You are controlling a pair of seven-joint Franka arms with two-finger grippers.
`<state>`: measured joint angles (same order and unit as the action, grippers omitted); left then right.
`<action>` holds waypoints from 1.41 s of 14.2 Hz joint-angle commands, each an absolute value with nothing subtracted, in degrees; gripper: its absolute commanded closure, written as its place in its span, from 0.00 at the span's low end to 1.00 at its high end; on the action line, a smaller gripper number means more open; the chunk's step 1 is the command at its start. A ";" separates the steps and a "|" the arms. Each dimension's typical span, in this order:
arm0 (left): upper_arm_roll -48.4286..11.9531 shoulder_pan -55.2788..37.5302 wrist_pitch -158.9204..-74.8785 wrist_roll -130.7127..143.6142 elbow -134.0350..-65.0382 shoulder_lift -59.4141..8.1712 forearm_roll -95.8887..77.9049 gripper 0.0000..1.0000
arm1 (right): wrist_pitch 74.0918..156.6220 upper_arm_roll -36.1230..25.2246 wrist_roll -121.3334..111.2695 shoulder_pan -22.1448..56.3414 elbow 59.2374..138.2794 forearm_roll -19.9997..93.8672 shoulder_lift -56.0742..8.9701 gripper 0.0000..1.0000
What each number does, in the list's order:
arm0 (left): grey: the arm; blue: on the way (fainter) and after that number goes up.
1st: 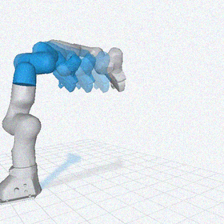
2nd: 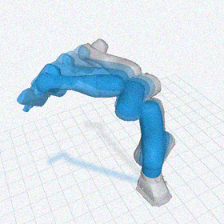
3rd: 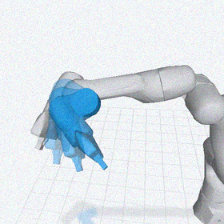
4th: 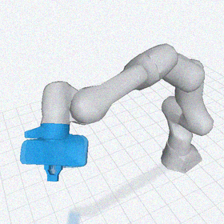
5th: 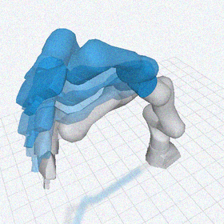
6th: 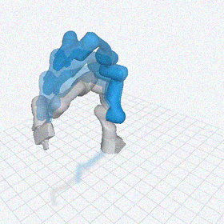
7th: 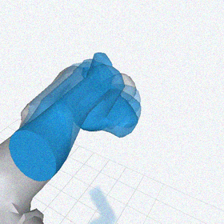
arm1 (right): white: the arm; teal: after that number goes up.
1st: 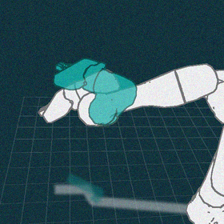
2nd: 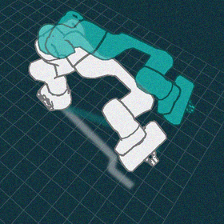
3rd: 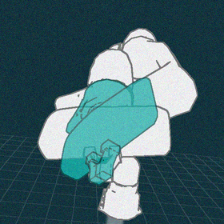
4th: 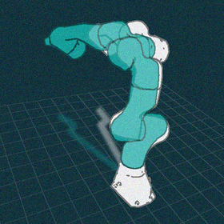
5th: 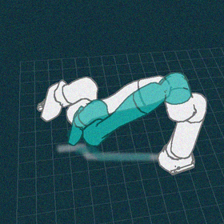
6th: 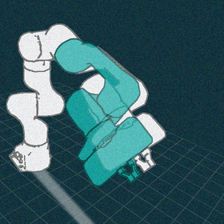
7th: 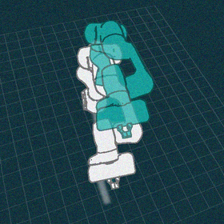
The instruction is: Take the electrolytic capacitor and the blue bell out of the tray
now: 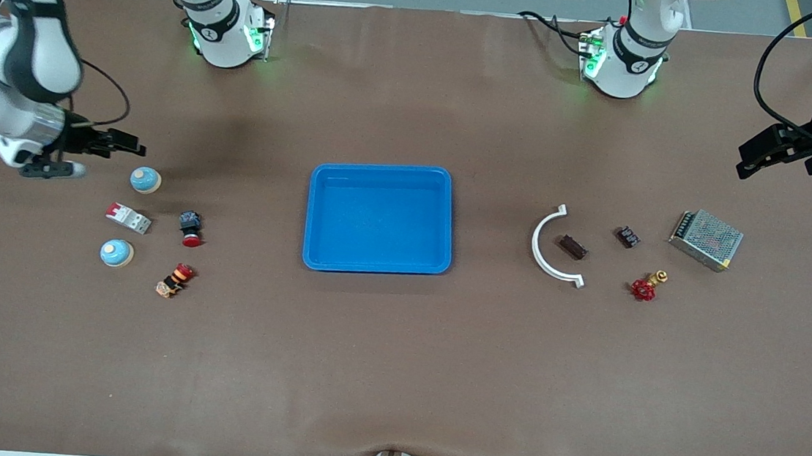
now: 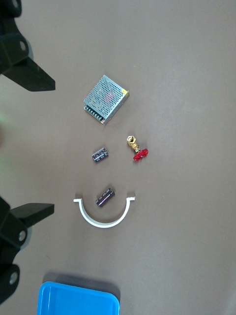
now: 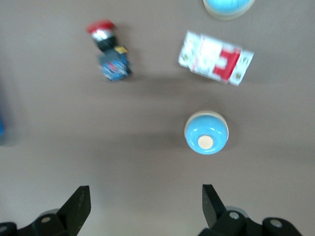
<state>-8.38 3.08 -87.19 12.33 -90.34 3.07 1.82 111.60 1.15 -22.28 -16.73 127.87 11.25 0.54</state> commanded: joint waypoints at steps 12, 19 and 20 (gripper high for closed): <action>-8.53 3.25 -86.48 11.60 -90.27 2.90 1.32 0.00 | 105.12 1.05 8.97 4.83 97.22 -1.76 -10.18 0.00; -8.88 3.16 -87.10 11.60 -90.18 3.16 1.41 0.00 | 103.89 0.97 9.14 3.95 92.56 -1.32 -12.91 0.00; -8.96 3.16 -87.71 11.51 -90.18 3.16 1.49 0.00 | 102.67 0.79 9.23 4.56 92.55 -1.93 -12.75 0.00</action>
